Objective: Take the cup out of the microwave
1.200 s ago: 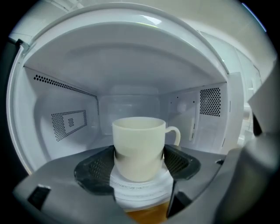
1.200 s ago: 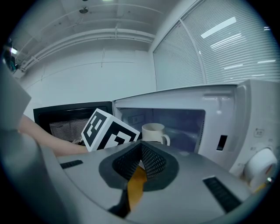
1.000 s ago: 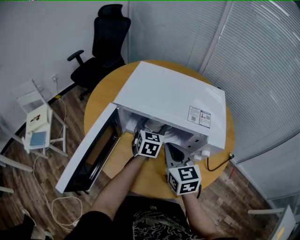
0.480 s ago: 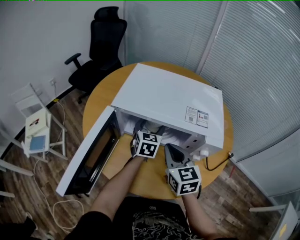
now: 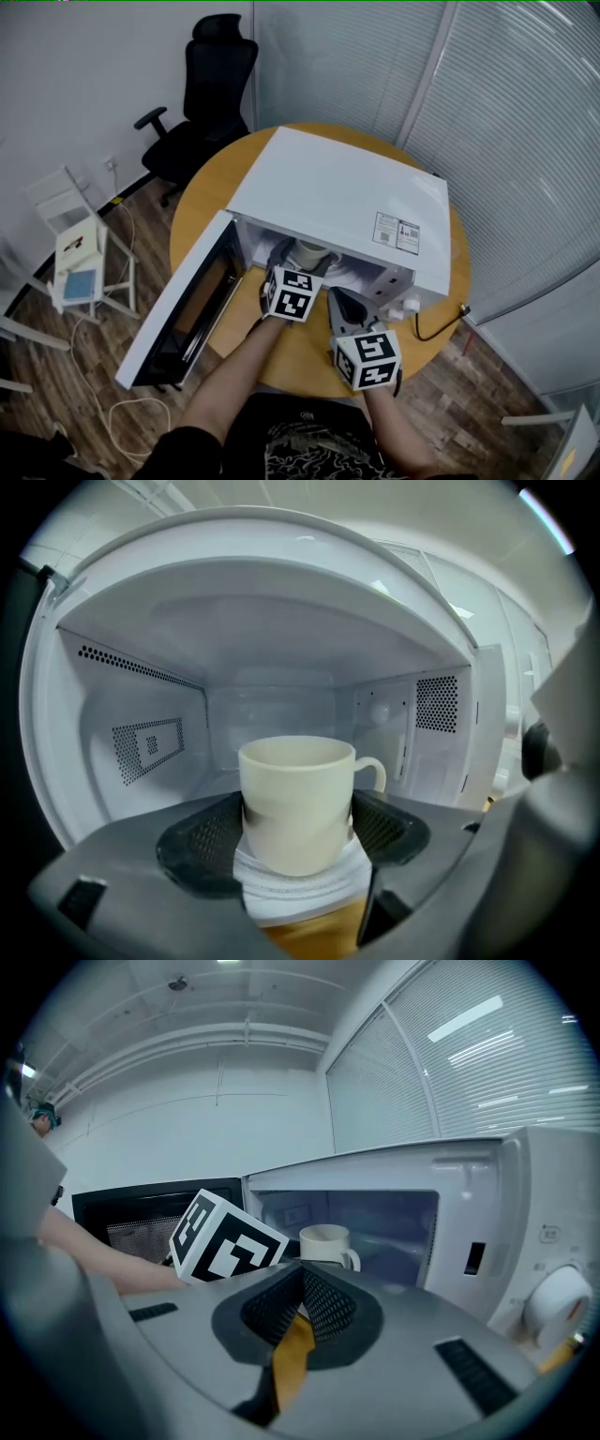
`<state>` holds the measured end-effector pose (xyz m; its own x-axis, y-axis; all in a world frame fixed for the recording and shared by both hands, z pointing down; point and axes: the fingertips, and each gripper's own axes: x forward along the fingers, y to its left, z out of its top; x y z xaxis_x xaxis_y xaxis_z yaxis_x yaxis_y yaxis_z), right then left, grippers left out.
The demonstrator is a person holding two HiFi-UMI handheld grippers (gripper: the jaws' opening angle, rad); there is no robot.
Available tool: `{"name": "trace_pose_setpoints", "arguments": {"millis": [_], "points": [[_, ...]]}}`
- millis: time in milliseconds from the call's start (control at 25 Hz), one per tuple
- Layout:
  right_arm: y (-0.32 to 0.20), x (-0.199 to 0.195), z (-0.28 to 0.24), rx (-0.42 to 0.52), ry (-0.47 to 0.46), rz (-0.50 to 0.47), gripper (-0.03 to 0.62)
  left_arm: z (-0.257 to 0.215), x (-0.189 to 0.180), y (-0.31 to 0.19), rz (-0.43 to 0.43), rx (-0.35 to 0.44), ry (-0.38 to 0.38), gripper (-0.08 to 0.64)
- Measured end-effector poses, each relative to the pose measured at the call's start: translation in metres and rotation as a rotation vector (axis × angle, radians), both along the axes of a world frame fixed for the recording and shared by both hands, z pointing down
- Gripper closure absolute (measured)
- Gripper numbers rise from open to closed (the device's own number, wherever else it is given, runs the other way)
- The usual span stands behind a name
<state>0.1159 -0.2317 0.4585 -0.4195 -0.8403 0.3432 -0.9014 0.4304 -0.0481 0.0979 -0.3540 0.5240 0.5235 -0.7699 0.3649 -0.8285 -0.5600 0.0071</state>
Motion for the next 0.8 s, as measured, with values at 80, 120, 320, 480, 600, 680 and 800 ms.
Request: {"name": "trace_pose_setpoints", "arguments": {"millis": [80, 120, 320, 480, 600, 680, 800], "points": [[0.000, -0.001, -0.001, 0.002, 0.000, -0.003, 0.577, -0.002, -0.001, 0.003, 0.029, 0.005, -0.005, 0.201], [-0.001, 0.000, -0.001, 0.002, -0.001, -0.002, 0.577, -0.004, -0.002, 0.004, 0.048, 0.008, -0.010, 0.201], [-0.004, -0.001, 0.003, -0.008, -0.003, 0.001, 0.577, -0.007, -0.005, -0.001, 0.127, -0.001, -0.012, 0.173], [-0.006, -0.001, 0.004, -0.009, -0.003, 0.002, 0.577, -0.009, -0.002, -0.005, 0.181, -0.010, 0.013, 0.124], [-0.008, 0.000, 0.004, -0.011, -0.003, 0.008, 0.577, -0.003, 0.003, -0.008, 0.239, -0.021, -0.004, 0.110], [-0.009, 0.000, 0.004, -0.013, -0.004, 0.012, 0.577, -0.003, 0.008, -0.007, 0.278, -0.032, -0.015, 0.110], [-0.011, 0.001, 0.005, -0.012, -0.004, 0.017, 0.577, -0.004, 0.014, -0.008, 0.292, -0.028, -0.021, 0.112]]}}
